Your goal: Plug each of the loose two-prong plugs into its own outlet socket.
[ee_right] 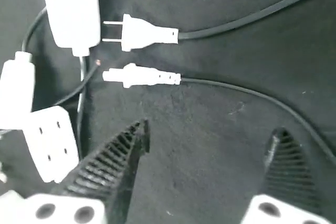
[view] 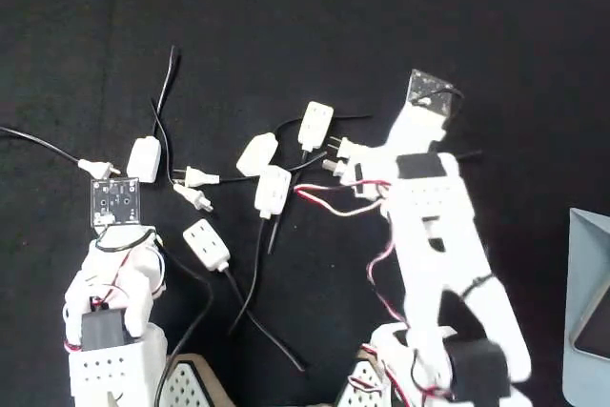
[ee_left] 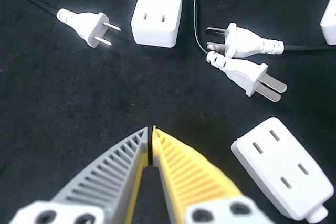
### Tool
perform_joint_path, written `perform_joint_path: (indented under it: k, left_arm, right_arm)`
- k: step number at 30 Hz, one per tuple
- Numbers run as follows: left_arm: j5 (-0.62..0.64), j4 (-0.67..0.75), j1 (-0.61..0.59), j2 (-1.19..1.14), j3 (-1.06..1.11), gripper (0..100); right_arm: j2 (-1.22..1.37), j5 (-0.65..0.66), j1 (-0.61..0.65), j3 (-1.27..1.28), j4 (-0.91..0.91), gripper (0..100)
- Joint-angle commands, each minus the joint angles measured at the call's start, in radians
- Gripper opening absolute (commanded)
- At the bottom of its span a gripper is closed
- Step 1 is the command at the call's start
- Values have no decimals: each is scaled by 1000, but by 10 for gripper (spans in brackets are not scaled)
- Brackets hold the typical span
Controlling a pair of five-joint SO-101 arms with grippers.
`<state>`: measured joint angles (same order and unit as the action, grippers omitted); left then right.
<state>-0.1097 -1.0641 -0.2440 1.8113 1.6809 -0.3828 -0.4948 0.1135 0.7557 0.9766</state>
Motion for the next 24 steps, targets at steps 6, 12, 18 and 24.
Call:
perform_joint_path:
  k: [6, 12, 18, 24]
  left_arm:
    - [-5, 23, -12, 8, 18, 30]
    - [-5, 23, -12, 8, 18, 30]
    - [-5, 23, -12, 8, 18, 30]
    - [-5, 23, -12, 8, 18, 30]
  right_arm:
    - [196, -273, 71, -125, -149, 283]
    - [364, -425, 69, -245, -141, 283]
    - [495, -516, 68, -311, -146, 281]
    - [610, -516, 63, -348, -144, 279]
